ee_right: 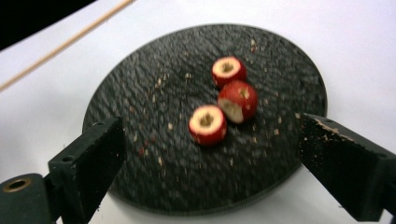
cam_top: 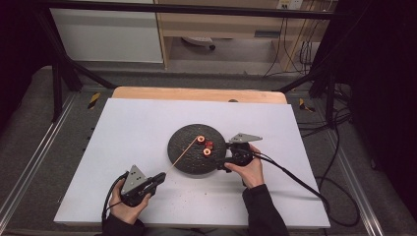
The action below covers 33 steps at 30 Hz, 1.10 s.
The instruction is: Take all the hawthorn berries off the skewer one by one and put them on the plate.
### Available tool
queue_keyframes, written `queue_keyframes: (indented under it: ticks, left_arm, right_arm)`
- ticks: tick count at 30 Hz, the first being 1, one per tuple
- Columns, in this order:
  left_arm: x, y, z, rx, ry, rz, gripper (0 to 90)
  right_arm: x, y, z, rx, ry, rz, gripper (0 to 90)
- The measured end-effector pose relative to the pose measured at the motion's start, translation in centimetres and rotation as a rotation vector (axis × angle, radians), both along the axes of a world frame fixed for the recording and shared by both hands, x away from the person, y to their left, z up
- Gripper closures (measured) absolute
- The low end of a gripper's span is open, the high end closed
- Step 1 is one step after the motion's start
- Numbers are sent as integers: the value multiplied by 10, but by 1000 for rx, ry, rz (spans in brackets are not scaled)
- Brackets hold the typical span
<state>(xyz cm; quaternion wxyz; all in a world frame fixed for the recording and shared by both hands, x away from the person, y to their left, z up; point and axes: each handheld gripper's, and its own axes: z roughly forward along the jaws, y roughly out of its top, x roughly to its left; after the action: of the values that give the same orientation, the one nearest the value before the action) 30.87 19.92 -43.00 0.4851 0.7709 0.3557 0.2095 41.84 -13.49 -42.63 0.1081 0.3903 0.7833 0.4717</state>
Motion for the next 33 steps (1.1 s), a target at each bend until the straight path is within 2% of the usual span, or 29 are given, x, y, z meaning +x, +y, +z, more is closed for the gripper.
queue_keyframes:
  ticks: [2, 4, 10, 19, 25, 33]
  left_arm:
    - [0, 0, 0, 1, 2, 2, 884]
    - [1, 1, 0, -1, 4, 3, 884]
    - [2, 2, 4, -7, 13, 11, 884]
    - [9, 4, 13, -1, 31, 18, 883]
    - [19, -1, 23, 8, 31, 29, 883]
    - [32, -8, 32, 16, 44, 37, 883]
  right_arm:
    - [-5, -5, -3, -44, -18, 16, 76]
    - [-10, -9, -5, -72, -16, 19, 72]
    - [-22, -25, -11, -77, -22, 25, 47]
    - [-37, -61, -15, -77, -41, 0, 22]
    - [-45, -81, -20, -81, -11, -16, 14]
    - [-49, -94, -25, -75, -12, -41, 9]
